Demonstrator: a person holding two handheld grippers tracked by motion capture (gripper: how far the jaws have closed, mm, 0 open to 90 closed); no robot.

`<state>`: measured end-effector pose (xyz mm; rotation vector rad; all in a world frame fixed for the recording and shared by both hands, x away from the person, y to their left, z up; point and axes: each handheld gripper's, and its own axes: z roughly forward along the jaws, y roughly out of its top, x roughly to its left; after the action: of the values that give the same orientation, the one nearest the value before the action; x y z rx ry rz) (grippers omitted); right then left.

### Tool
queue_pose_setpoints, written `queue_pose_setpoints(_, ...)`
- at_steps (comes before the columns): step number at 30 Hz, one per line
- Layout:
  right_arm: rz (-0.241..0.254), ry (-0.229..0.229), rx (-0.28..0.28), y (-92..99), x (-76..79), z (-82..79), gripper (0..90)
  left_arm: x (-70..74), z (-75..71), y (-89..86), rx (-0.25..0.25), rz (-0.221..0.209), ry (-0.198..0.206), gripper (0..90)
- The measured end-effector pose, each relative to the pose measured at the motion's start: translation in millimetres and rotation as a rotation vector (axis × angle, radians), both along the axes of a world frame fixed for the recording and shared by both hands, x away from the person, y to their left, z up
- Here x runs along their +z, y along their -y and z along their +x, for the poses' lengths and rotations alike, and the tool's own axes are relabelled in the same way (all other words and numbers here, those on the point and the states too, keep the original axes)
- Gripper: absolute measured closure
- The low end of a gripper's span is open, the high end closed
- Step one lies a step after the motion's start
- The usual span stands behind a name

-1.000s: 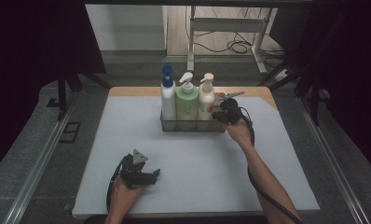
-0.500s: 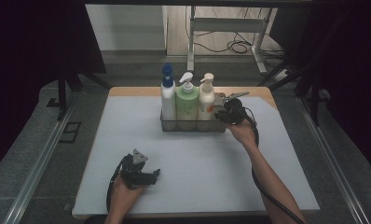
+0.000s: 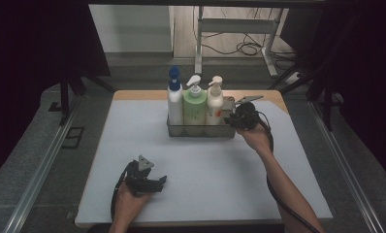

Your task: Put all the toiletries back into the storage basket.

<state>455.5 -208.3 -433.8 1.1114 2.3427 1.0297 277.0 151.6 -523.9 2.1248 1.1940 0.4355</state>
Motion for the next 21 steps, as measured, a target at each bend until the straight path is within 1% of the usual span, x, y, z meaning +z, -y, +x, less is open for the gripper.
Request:
queue_pose_setpoints(7,0.005,0.003,0.021,-1.0,2.8,-7.0,58.2,0.0,-0.1,0.0,0.0,0.0,0.0,11.6)
queue_pose_setpoints(18,0.013,0.002,0.045,-0.5,3.4,-16.9,39.4,0.0,-0.3,0.1,0.001,0.0,0.001,11.7)
queue_pose_setpoints(21,0.012,0.004,0.057,-0.3,3.4,-19.9,36.4,0.0,-0.3,0.2,0.001,0.001,0.001,11.7)
